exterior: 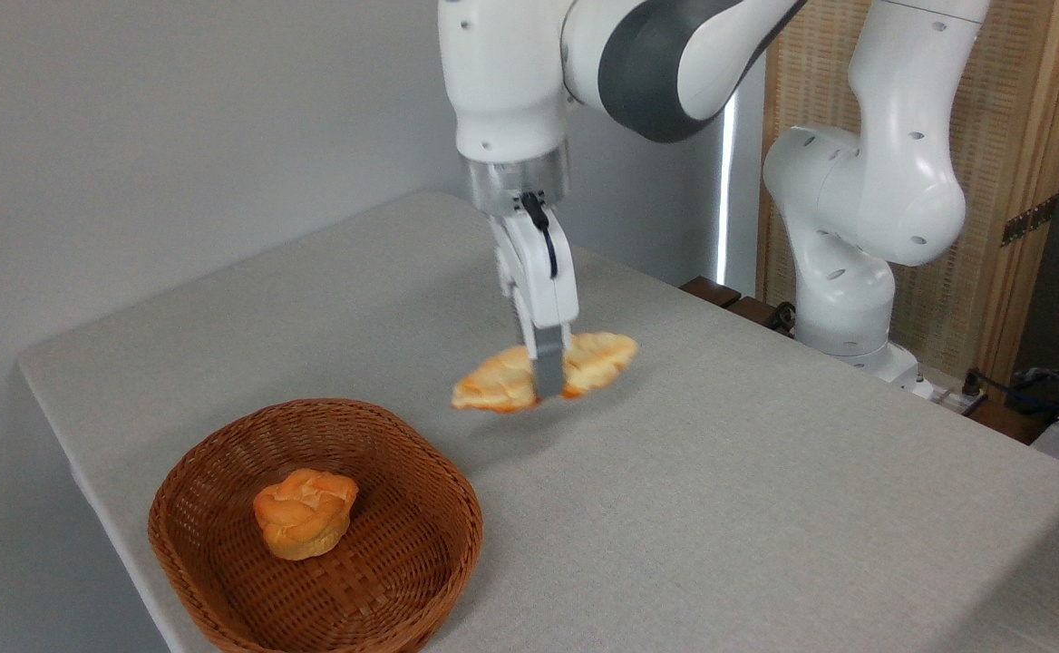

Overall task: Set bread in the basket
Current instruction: 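Lift the pastry and carry it over the wicker basket, then open the gripper to release the pastry into the basket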

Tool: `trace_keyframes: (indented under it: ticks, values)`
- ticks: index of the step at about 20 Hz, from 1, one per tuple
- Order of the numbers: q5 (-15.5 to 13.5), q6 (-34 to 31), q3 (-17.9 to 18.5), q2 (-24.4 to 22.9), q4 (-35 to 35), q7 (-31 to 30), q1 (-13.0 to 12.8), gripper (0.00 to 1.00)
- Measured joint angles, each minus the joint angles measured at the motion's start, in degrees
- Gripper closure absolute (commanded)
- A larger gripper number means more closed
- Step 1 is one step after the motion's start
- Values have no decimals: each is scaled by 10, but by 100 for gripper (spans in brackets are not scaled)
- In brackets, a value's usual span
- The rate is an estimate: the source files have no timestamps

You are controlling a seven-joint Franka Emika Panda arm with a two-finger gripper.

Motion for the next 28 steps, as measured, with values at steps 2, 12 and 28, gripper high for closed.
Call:
trace_keyframes:
  ticks: [2, 12, 28]
  values:
    - [-36, 0, 0, 19, 39, -27, 0, 59]
    - [-127, 77, 23, 203, 238, -94, 3, 54]
    - [-128, 195, 36, 267, 255, -14, 4, 0]
